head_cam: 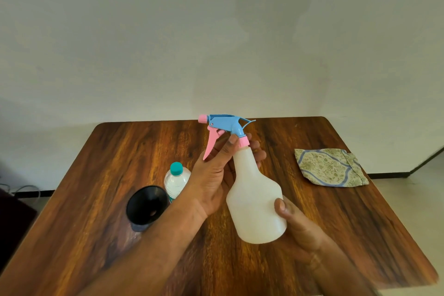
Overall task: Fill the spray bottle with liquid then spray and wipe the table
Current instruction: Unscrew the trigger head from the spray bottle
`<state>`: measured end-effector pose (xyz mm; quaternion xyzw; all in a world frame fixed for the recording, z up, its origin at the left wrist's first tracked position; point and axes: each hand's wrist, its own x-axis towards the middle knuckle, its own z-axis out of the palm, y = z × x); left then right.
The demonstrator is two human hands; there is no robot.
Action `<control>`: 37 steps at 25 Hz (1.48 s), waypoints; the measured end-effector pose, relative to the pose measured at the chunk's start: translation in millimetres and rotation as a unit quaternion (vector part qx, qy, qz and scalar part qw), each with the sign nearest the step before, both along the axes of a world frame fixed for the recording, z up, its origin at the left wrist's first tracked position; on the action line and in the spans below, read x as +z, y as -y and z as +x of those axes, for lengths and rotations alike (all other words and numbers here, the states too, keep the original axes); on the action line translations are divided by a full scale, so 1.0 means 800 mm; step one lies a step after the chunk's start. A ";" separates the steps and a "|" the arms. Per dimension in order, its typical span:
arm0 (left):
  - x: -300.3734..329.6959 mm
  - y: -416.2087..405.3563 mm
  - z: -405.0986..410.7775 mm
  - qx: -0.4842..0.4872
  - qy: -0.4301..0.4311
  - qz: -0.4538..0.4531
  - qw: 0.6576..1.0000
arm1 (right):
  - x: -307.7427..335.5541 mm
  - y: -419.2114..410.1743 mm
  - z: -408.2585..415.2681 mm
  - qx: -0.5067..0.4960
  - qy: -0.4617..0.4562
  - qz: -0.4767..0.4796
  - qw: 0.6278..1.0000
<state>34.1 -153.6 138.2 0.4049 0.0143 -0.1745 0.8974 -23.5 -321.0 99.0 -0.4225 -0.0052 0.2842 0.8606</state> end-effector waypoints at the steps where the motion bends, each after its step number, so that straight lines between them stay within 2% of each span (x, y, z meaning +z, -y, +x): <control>1: 0.000 0.000 0.001 -0.001 0.000 -0.003 1.000 | 0.001 0.002 0.000 0.001 0.001 0.001 1.000; 5: 0.004 0.002 0.007 -0.003 0.008 0.007 1.000 | 0.003 0.005 0.001 0.019 -0.001 0.017 1.000; 11: 0.003 0.008 0.006 -0.002 0.011 0.011 1.000 | 0.008 0.012 0.009 0.013 0.073 -0.113 0.991; 16: 0.007 0.008 0.008 0.001 0.018 0.011 1.000 | 0.012 0.016 0.009 0.023 0.069 -0.099 0.992; 22: 0.008 0.004 0.009 0.036 0.044 0.038 0.998 | 0.007 0.019 0.014 -0.019 0.153 -0.224 0.962; 31: 0.018 -0.006 0.030 0.071 0.077 0.091 0.990 | -0.005 0.024 0.013 -0.006 0.218 -0.311 0.925; 37: 0.038 -0.023 0.051 0.092 0.103 0.094 0.986 | -0.018 0.039 0.014 0.006 0.228 -0.330 0.916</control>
